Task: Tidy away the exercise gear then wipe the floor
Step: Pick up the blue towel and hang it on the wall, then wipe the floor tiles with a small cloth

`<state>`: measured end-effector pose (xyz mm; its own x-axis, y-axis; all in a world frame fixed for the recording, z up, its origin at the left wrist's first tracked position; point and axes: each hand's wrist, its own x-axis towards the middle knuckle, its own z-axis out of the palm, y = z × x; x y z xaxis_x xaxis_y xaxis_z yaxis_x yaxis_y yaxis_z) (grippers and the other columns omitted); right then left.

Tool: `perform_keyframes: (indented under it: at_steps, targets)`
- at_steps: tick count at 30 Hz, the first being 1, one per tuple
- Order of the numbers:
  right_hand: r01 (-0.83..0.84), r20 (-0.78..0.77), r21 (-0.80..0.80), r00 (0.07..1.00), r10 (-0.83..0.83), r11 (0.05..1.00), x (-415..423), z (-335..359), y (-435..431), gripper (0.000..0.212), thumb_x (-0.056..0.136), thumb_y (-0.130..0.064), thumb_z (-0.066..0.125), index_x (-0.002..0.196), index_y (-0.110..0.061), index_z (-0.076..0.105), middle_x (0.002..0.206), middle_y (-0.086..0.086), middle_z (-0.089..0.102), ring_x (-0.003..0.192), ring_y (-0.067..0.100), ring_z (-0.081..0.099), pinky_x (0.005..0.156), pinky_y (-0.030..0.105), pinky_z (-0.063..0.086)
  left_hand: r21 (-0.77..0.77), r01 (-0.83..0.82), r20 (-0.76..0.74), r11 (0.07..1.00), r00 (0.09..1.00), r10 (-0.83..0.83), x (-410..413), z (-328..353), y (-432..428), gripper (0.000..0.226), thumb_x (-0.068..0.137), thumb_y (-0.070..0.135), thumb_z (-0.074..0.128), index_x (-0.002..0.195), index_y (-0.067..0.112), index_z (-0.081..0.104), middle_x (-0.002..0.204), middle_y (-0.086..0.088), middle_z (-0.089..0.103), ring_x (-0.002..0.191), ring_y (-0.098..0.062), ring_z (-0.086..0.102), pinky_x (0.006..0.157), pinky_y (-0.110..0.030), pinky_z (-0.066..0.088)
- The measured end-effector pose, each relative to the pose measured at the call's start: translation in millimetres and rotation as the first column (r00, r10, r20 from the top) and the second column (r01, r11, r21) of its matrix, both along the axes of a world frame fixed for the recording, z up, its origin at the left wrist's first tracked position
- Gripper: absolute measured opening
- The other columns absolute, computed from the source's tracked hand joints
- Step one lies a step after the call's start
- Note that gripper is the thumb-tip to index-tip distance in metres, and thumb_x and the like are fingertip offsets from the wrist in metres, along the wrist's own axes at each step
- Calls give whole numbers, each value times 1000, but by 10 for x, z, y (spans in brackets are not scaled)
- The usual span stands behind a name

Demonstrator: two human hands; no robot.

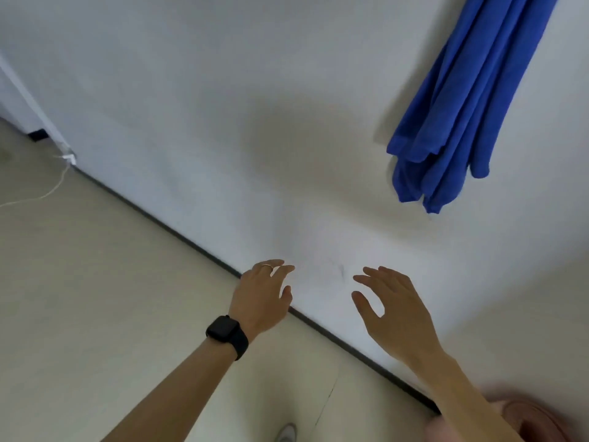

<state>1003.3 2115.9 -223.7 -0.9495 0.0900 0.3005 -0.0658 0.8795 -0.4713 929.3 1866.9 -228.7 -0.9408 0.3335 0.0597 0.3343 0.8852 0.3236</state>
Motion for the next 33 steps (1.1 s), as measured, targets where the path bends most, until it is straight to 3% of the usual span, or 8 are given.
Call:
perform_keyframes:
  at_steps: [5,9,12,16,20,25,33]
  targets:
    - [-287,120,-52,949,292,956,119,-219,-776,30,95,-43,57,124,-39,64,136,-22,56,139,4,33,106,36,42,-95,-270,90,958,956,278,944,-203,-879,46,99,37,47,144,31,45,148,6,46,140,-12,35,112,-33,30]
    - [-557,100,-17,826,555,831,294,-147,-1665,39,97,-51,43,128,-35,62,137,-17,57,140,8,35,108,33,36,-154,-508,90,847,847,524,1720,-160,-1691,47,100,40,42,146,36,41,151,9,42,143,-9,28,115,-31,26]
    - [-720,56,47,694,718,692,534,-20,-2471,45,96,-54,37,127,-34,62,136,-15,59,139,11,39,108,37,41,-138,-696,44,704,706,707,2425,-14,-2339,47,100,41,41,147,38,39,151,12,39,143,-7,25,117,-30,20]
    - [-863,2,75,502,865,500,943,120,-3549,39,95,-48,46,125,-31,63,133,-13,61,137,14,43,105,40,45,-84,-865,-10,495,498,867,3390,169,-3129,46,98,39,45,144,38,43,149,12,42,142,-9,29,115,-30,21]
    - [-931,-36,81,354,934,356,1610,224,-4671,37,93,-43,51,123,-29,65,132,-10,63,137,17,44,104,39,44,-65,-948,-26,311,313,949,4447,266,-3912,46,97,37,48,143,38,45,147,12,45,140,-11,32,114,-31,24]
    - [-983,-52,99,149,987,154,2574,201,-5931,41,93,-49,43,122,-29,65,130,-11,64,136,17,46,103,38,46,-74,-991,-42,116,119,992,5722,297,-4740,46,96,38,49,142,37,47,146,11,48,137,-15,38,111,-35,31]
    - [-993,-38,99,-75,996,-71,3638,94,-7487,44,93,-49,41,123,-28,66,128,-12,65,134,17,49,103,35,44,-100,-985,-24,-144,-142,990,7067,234,-5793,47,96,40,48,143,37,46,148,10,46,140,-17,36,114,-37,28]
